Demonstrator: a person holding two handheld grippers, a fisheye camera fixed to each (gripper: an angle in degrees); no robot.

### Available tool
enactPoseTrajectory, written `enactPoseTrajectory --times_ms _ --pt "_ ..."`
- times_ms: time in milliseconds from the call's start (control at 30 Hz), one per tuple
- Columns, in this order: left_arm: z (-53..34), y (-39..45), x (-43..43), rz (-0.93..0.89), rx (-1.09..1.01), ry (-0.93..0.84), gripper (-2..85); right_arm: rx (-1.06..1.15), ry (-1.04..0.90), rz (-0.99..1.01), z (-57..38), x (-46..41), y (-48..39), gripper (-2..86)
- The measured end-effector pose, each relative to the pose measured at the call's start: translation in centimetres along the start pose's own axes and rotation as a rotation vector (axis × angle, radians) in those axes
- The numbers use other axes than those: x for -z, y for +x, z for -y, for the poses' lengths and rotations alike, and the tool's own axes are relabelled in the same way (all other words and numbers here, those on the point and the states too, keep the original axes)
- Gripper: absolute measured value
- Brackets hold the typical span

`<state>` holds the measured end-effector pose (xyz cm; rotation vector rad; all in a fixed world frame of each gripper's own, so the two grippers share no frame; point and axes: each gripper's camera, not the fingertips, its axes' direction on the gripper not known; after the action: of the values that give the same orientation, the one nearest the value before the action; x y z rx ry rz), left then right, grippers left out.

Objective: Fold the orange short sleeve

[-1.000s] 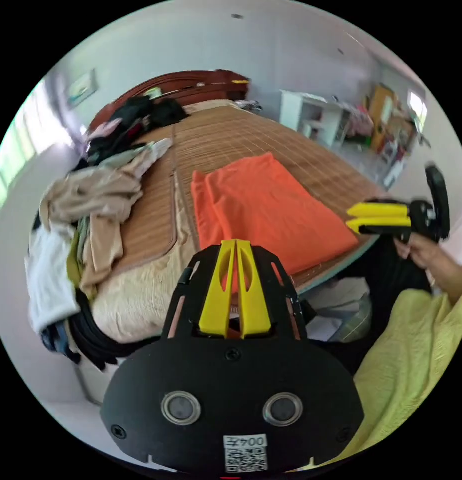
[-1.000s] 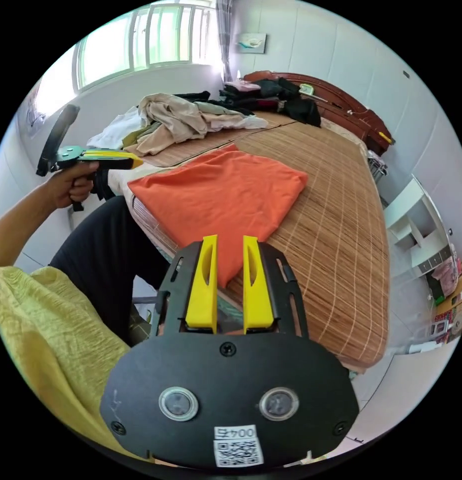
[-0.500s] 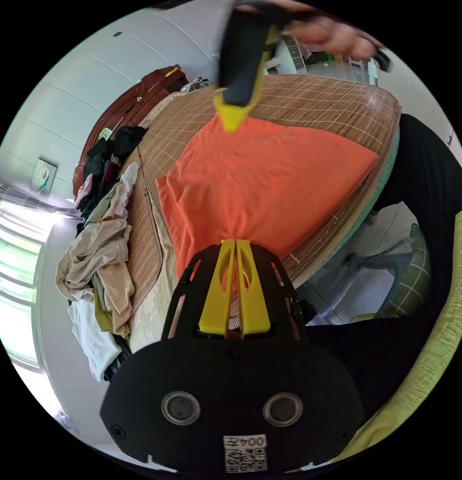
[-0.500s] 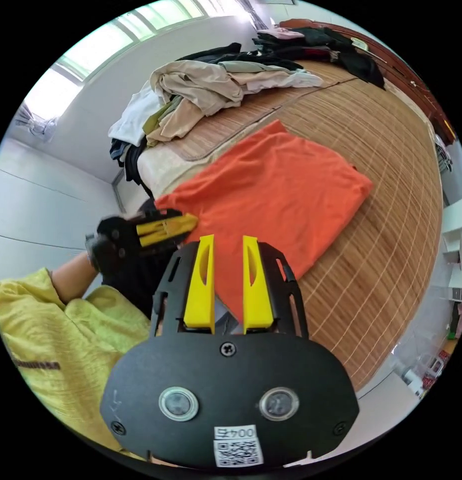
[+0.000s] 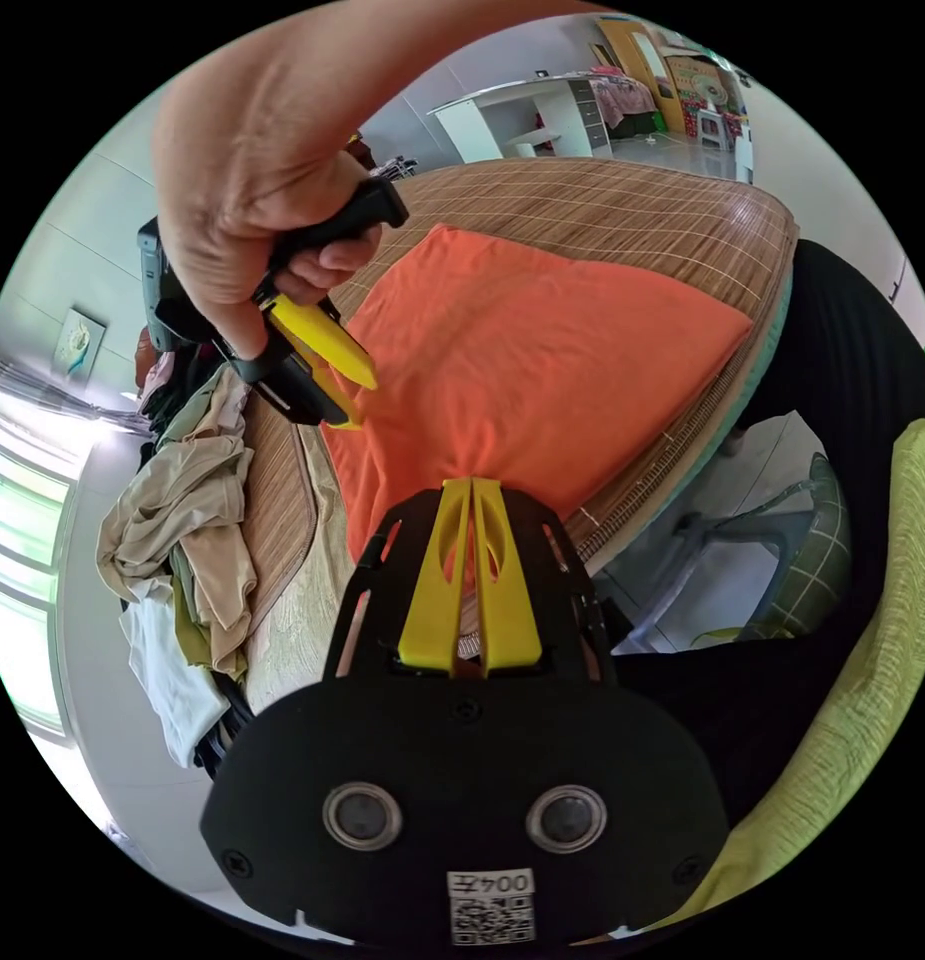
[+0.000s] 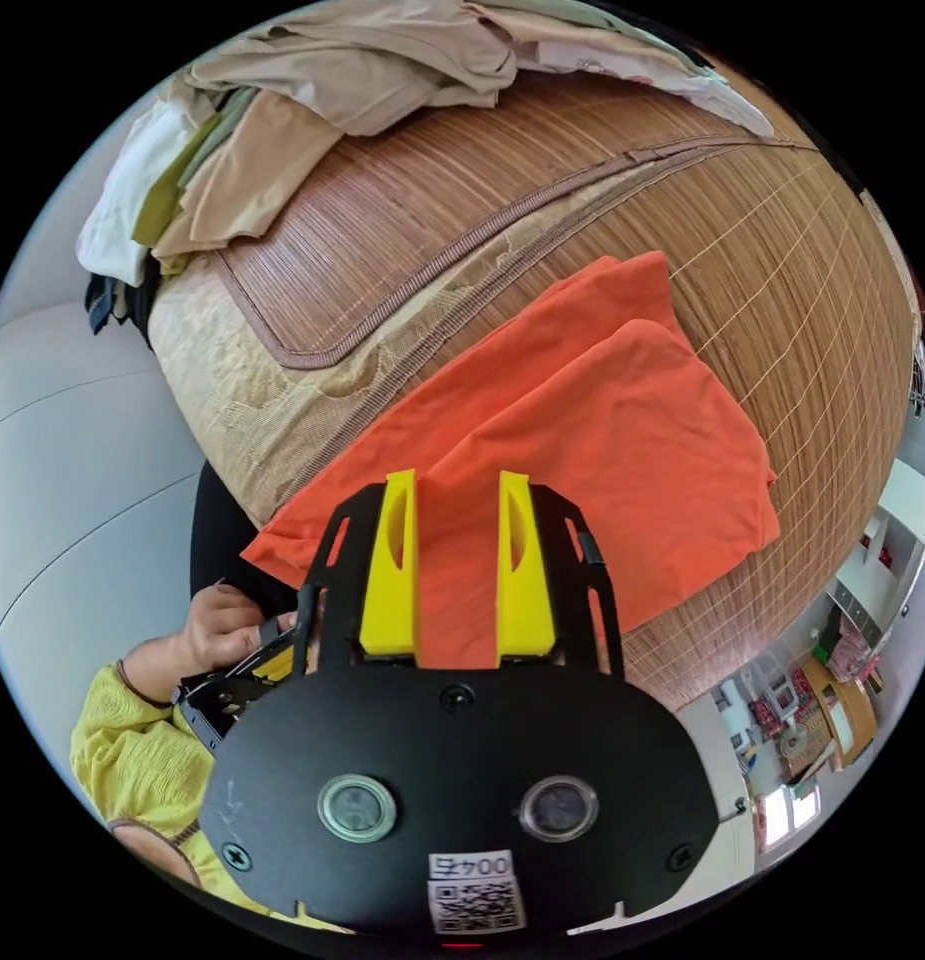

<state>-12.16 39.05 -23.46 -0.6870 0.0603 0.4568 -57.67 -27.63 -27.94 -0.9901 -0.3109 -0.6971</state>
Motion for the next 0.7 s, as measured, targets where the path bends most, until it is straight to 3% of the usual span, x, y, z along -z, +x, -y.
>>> enactPoseTrajectory --times_ms 200,333,400,533,700 --pt "0.7 0.1 0.5 -0.009 -0.004 -0.008 0.8 -0.035 0.113 0.062 1.2 0.2 1.3 1.1" --pt "1.1 0.2 0.7 -0.002 -0.010 -0.012 0.8 -0.033 0.168 0.205 1.5 -1.6 2.3 3.4" --pt "1.2 -0.1 0.9 -0.010 0.003 -0.004 0.8 -0.029 0.303 0.243 -0.6 -0.2 2.8 5.1" --pt "1.5 -1.2 2.2 -0.033 0.053 0.003 0.8 -0.044 0.519 0.112 -8.9 1.0 4.1 7.4" --pt "3.1 -3.9 5.2 0.019 0.135 0.103 0.8 -0.062 0.485 0.013 -18.4 -6.1 4.7 7.3"
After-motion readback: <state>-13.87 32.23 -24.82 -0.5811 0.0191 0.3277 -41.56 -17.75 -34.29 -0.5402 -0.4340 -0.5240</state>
